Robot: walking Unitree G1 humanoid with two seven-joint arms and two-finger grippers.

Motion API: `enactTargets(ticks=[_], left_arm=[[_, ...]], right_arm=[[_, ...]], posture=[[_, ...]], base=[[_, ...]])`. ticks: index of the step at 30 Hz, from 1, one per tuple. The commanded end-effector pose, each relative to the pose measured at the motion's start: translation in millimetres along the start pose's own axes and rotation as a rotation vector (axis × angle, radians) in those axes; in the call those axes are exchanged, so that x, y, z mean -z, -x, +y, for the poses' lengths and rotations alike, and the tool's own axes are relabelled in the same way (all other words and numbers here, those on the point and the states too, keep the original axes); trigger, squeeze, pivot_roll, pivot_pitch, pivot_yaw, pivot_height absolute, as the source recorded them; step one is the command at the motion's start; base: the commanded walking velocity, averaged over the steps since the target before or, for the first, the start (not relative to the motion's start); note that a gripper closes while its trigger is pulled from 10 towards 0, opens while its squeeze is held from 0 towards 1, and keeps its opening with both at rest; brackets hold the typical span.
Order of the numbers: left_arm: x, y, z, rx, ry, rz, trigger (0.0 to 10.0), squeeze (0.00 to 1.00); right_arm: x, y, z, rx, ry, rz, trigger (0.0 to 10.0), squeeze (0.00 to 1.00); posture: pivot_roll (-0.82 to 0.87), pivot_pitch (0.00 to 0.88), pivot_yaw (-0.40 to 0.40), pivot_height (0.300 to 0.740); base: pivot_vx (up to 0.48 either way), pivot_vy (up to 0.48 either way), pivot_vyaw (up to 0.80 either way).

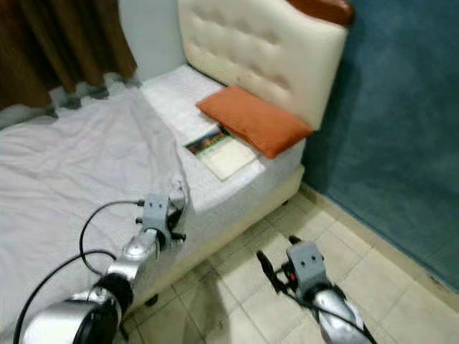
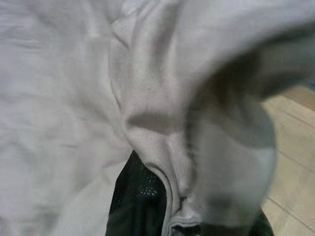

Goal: Clean up the room

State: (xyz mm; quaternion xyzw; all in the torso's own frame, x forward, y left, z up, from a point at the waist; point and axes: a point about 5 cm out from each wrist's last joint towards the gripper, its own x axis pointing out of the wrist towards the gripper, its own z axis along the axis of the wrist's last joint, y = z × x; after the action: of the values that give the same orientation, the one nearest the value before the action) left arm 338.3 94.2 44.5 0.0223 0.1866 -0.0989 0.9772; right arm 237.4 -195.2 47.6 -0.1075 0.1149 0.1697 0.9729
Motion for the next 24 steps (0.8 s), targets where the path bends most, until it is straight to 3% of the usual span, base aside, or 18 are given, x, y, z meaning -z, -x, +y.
enactTargets(ticks=[1, 4, 5, 6, 8, 10, 13, 14, 15, 18, 21, 23, 24], left_arm=[[6.3, 0.8, -16.9, 0.061, -0.051, 0.030, 10.0, 0.00], [10.5, 1.7, -31.9, 0.100, -0.090, 0.058, 10.0, 0.00], [9.9, 1.5, -39.1, 0.114, -0.100, 0.062, 10.0, 0.00], [6.6, 1.2, -55.8, 0.152, -0.151, 0.064, 10.0, 0.00], [4.8, 1.1, -61.5, 0.165, -0.176, 0.060, 10.0, 0.00], [-0.3, 1.7, -78.9, 0.213, -0.237, 0.044, 10.0, 0.00], [-1.6, 2.5, -87.4, 0.235, -0.256, 0.044, 10.0, 0.00], [-2.1, 3.9, -97.1, 0.269, -0.256, 0.050, 10.0, 0.00], [-4.9, 5.9, -111.4, 0.317, -0.192, 0.064, 10.0, 1.00], [-8.7, 6.3, -117.1, 0.332, -0.150, 0.058, 10.0, 1.00], [-25.2, 3.7, -117.3, 0.333, -0.079, -0.021, 10.0, 1.00], [-28.6, 2.5, -112.2, 0.325, -0.065, -0.049, 10.0, 1.00], [-30.7, 0.3, -89.7, 0.285, -0.072, -0.122, 10.0, 1.00]], right_arm=[[2.6, 0.0, 1.2, -0.012, 0.005, 0.013, 10.0, 0.00], [1.7, -1.2, 2.3, -0.032, 0.016, 0.013, 10.0, 0.00], [1.3, -1.8, 3.5, -0.044, 0.023, 0.013, 10.0, 0.00], [1.0, -2.8, 5.7, -0.064, 0.038, 0.015, 10.0, 0.00], [1.0, -2.9, 6.2, -0.069, 0.043, 0.016, 10.0, 0.00], [1.1, -4.3, 8.3, -0.083, 0.049, 0.018, 10.0, 0.00], [0.9, -5.2, 10.3, -0.097, 0.057, 0.018, 10.0, 0.00], [0.9, -5.7, 12.4, -0.109, 0.065, 0.018, 10.0, 0.00], [2.1, -5.7, 16.4, -0.129, 0.077, 0.022, 10.0, 0.00], [2.9, -5.5, 18.0, -0.134, 0.079, 0.024, 10.0, 0.00], [0.9, -6.5, 17.7, -0.114, 0.067, 0.002, 10.0, 0.00], [-1.1, -7.3, 16.2, -0.097, 0.055, -0.012, 10.0, 0.00], [-7.1, -7.8, 11.1, -0.042, 0.014, -0.049, 10.0, 0.00]], posture=[[-0.20, 0.090, 0.048, 0.740], [-0.21, 0.093, 0.034, 0.740], [-0.21, 0.094, 0.032, 0.740], [-0.22, 0.095, 0.028, 0.740], [-0.22, 0.097, 0.022, 0.740], [-0.23, 0.098, 0.017, 0.740], [-0.24, 0.102, 0.014, 0.740], [-0.25, 0.108, 0.014, 0.740], [-0.26, 0.112, 0.015, 0.740], [-0.26, 0.113, 0.020, 0.740], [-0.25, 0.112, 0.034, 0.740], [-0.23, 0.104, 0.042, 0.740], [-0.21, 0.087, 0.052, 0.740]], base=[[0.000, -0.480, 0.00], [0.000, -0.480, 0.00], [0.000, 0.000, 0.00], [0.000, 0.000, 0.00], [0.000, 0.000, 0.00], [0.000, 0.000, 0.00], [0.000, 0.000, 0.00], [0.000, 0.000, 0.00], [0.000, 0.000, 0.00], [0.000, 0.000, 0.00], [0.000, 0.000, 0.00], [0.000, 0.000, 0.00], [0.000, 0.000, 0.00]])
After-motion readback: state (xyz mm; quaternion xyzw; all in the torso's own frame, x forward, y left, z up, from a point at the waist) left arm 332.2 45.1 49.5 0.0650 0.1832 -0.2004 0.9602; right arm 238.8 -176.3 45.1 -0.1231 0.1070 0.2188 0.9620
